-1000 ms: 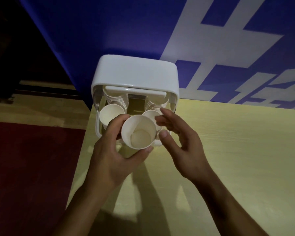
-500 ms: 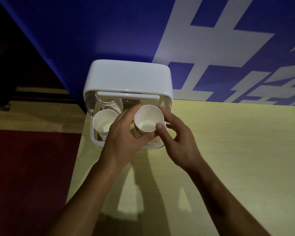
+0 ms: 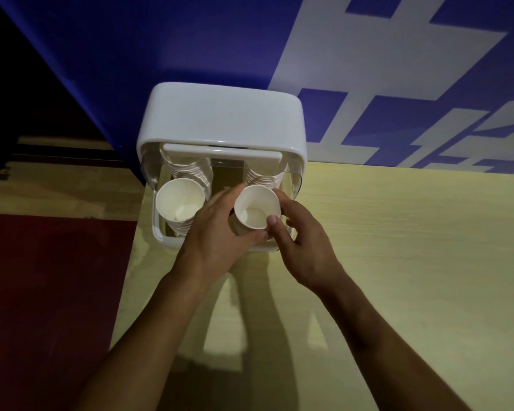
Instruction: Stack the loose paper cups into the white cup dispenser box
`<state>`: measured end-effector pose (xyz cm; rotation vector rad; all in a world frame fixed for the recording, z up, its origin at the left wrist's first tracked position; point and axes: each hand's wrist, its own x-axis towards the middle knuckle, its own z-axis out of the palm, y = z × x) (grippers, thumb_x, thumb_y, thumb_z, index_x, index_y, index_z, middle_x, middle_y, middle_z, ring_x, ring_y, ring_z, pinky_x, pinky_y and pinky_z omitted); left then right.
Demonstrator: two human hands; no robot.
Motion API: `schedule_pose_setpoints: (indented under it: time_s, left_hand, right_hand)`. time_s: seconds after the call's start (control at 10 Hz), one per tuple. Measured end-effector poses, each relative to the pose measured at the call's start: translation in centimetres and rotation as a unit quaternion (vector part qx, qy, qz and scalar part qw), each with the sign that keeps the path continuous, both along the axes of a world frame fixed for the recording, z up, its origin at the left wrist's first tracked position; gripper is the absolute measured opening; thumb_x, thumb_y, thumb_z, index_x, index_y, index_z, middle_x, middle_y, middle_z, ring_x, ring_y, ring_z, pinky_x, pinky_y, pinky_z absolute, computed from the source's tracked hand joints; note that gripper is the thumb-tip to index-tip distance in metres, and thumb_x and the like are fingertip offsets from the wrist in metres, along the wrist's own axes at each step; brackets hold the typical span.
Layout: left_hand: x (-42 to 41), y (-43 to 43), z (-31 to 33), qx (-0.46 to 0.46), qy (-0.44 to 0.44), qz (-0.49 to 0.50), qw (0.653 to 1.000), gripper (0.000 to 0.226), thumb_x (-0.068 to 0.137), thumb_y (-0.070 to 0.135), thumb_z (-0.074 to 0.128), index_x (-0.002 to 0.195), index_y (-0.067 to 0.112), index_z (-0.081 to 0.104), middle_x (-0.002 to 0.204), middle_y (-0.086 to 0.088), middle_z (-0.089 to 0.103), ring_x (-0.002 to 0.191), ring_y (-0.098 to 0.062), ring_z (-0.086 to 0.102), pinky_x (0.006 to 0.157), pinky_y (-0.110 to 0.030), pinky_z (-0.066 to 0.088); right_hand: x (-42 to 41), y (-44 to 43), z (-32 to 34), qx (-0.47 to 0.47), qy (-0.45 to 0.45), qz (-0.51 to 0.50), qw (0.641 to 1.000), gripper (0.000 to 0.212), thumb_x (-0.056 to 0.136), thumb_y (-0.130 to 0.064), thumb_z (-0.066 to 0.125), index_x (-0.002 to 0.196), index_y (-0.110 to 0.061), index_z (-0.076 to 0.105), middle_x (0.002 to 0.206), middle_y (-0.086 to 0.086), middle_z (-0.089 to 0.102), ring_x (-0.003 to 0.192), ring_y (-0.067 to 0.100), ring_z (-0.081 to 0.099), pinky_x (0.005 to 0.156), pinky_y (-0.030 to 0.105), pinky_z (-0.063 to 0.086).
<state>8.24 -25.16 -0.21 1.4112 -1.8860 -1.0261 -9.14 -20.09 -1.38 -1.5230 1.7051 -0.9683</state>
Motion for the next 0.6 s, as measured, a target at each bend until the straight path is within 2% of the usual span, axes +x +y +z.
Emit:
schedule_pose_setpoints:
  time_s: [0.1,0.2,0.4,0.5,0.6]
  left_hand:
    - [0.11,-0.18,-0.47,0.008,-0.005,0.003,1.0,0.088,0.073,0.048,0.09,0.15,0.025,0.052,0.133,0.015,0.057,0.121,-0.014,0.059,0.1,-0.038,0.054]
    - [0.11,-0.37,-0.95,0.015,-0.008,0.004,1.0,0.088,0.073,0.051,0.09,0.149,0.027,0.053,0.136,0.01,0.06,0.121,-0.015,0.059,0.099,-0.042,0.055]
    - [0.08,-0.28,-1.0,0.021,-0.008,-0.003,1.0,0.088,0.074,0.05,0.09,0.15,0.028,0.05,0.136,0.008,0.059,0.122,-0.015,0.058,0.099,-0.042,0.055]
    - [0.12,-0.09,-0.66,0.033,-0.018,0.003,0.999,0.102,0.072,0.052,0.091,0.157,0.03,0.039,0.149,0.005,0.053,0.135,-0.016,0.051,0.108,-0.044,0.05]
    - [0.32,0.36,-0.34,0.043,0.0,0.012,0.999,0.109,0.073,0.053,0.09,0.161,0.033,0.029,0.158,0.008,0.045,0.144,-0.014,0.045,0.115,-0.045,0.046]
  right_hand:
    - [0.11,-0.05,-0.07,-0.004,-0.001,-0.003,1.0,0.04,0.107,-0.032,0.052,0.147,-0.031,0.051,0.141,-0.018,0.058,0.131,-0.001,0.052,0.104,0.016,0.041]
    - [0.1,-0.09,-0.22,-0.001,-0.003,-0.006,1.0,0.041,0.108,-0.032,0.052,0.148,-0.031,0.051,0.143,-0.017,0.057,0.133,-0.001,0.051,0.106,0.017,0.041]
    - [-0.03,-0.11,-0.12,0.014,-0.006,-0.003,1.0,0.041,0.108,-0.035,0.051,0.148,-0.03,0.051,0.145,-0.014,0.058,0.133,0.002,0.051,0.108,0.028,0.045]
    - [0.01,-0.09,0.26,0.027,-0.003,-0.009,1.0,0.043,0.107,-0.037,0.05,0.149,-0.032,0.05,0.147,-0.013,0.057,0.133,0.005,0.052,0.107,0.033,0.046]
    - [-0.18,0.41,0.48,0.022,-0.001,-0.022,1.0,0.046,0.106,-0.044,0.049,0.15,-0.032,0.05,0.147,-0.015,0.056,0.132,0.003,0.052,0.107,0.037,0.048]
